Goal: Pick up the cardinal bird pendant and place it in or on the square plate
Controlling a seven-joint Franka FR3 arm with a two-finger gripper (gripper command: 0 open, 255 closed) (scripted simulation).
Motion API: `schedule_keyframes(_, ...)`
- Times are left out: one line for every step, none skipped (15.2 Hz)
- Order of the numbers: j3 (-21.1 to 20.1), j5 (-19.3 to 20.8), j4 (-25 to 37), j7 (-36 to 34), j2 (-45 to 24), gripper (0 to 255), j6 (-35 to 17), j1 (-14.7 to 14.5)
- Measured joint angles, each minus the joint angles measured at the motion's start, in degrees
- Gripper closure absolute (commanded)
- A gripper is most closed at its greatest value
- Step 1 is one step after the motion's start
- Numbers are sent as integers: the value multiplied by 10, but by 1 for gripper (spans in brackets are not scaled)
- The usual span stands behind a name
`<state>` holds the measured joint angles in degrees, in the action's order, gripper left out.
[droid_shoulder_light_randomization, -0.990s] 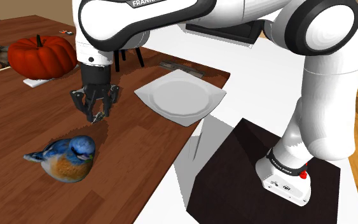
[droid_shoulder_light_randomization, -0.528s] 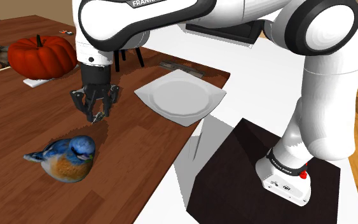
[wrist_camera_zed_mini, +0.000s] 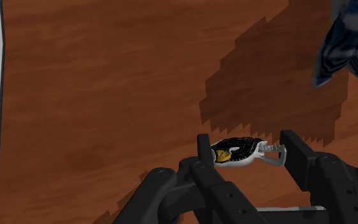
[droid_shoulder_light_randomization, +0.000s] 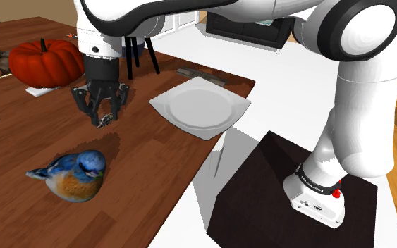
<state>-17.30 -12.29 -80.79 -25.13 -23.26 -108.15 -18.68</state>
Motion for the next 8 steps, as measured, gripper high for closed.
schedule_keyframes(0,0,4,-2,3,255,7,0)
schedule_keyframes(0,1,15,-5,1,255,15,-1)
schedule_keyframes(0,1,22,-6,1,255,22,-1)
schedule_keyframes(0,2,33,-8,-1,255,31,-1)
schedule_keyframes(0,3,39,-10,1,255,38,-1)
schedule_keyframes(0,3,47,-12,1,255,47,-1)
schedule_keyframes(-1,3,54,-15,1,255,53,-2)
schedule_keyframes(-1,4,64,-17,-1,255,61,-2)
